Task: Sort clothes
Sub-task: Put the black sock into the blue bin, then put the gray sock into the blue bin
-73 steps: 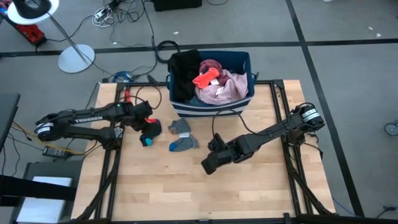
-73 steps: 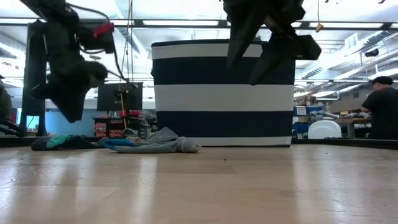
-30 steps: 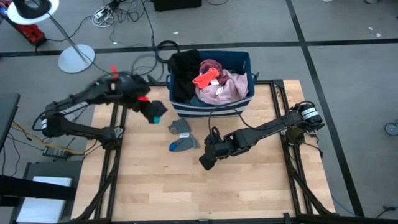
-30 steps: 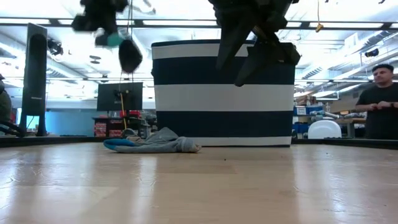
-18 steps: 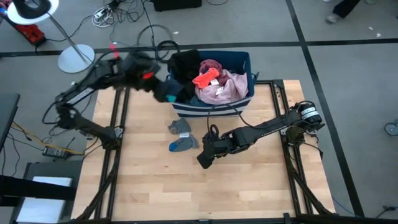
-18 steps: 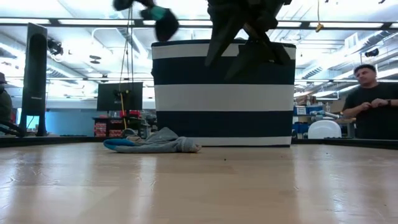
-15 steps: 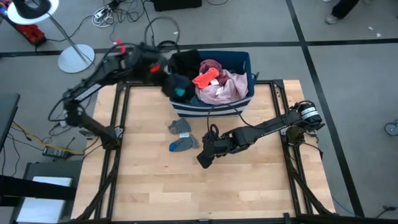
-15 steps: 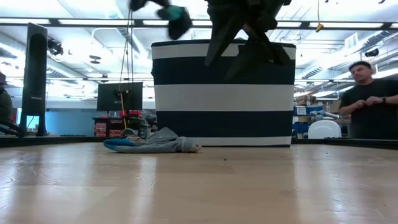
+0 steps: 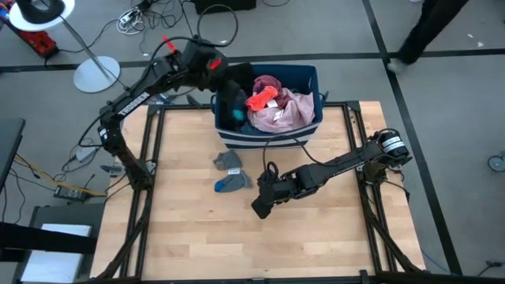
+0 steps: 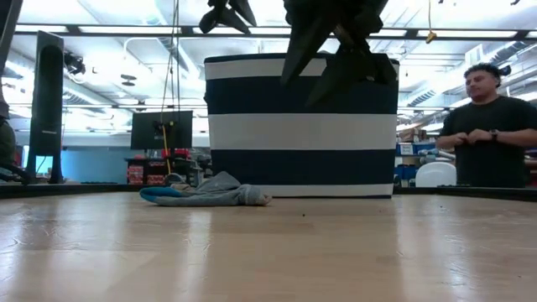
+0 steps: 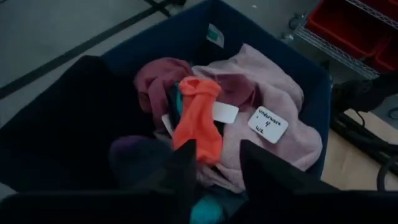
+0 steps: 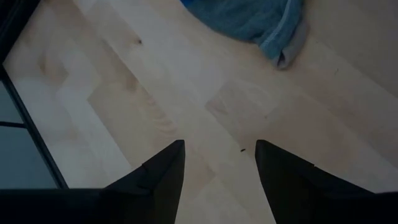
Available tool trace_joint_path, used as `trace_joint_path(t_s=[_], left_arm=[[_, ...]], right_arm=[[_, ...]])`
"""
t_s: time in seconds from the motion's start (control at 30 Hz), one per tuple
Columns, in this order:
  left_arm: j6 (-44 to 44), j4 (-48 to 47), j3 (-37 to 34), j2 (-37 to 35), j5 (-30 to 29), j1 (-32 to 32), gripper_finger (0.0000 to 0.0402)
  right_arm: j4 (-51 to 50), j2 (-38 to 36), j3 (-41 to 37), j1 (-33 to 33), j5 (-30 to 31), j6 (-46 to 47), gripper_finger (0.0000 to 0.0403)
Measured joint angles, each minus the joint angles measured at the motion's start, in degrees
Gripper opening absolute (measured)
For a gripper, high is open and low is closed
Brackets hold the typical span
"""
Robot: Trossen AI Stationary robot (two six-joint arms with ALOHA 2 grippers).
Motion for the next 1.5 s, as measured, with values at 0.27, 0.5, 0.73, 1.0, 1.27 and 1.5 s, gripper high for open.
trace_joint_path(t_s=[0.27, 0.5, 0.73, 1.0, 1.27, 1.5], left_arm=[[1.32, -6.45, 0.00, -2.23, 2.14, -0.81, 0.0157], [3.09, -16.40, -0.26, -9.16, -3.32, -6.13, 0.0157], [-2.31, -24.23, -8.83, -18.51, -11.46, -11.96, 0.0157], [-13.11, -13.05, -35.35, -33.86, -11.92, -16.52, 0.0157], [-16.88, 4.63, -59.89, -38.83, -7.70, -19.79, 0.0157], [-18.76, 22.85, -73.06, -36.09, -8.06, -20.22, 0.0157]], right_arm=[[-0.05, 0.01, 0.00, 0.00, 0.00, -0.48, 0.0199], [-0.03, 0.02, 0.00, -0.02, 0.02, -0.59, 0.0199], [-0.01, 0.02, 0.00, -0.02, 0.00, -0.54, 0.0199], [0.04, 0.04, 0.00, -0.02, -0.11, 0.49, 0.0199], [2.06, 0.05, 0.00, -0.02, -1.12, 2.73, 0.0199], [2.65, 0.07, 0.00, 0.10, -2.65, 5.11, 0.0199]])
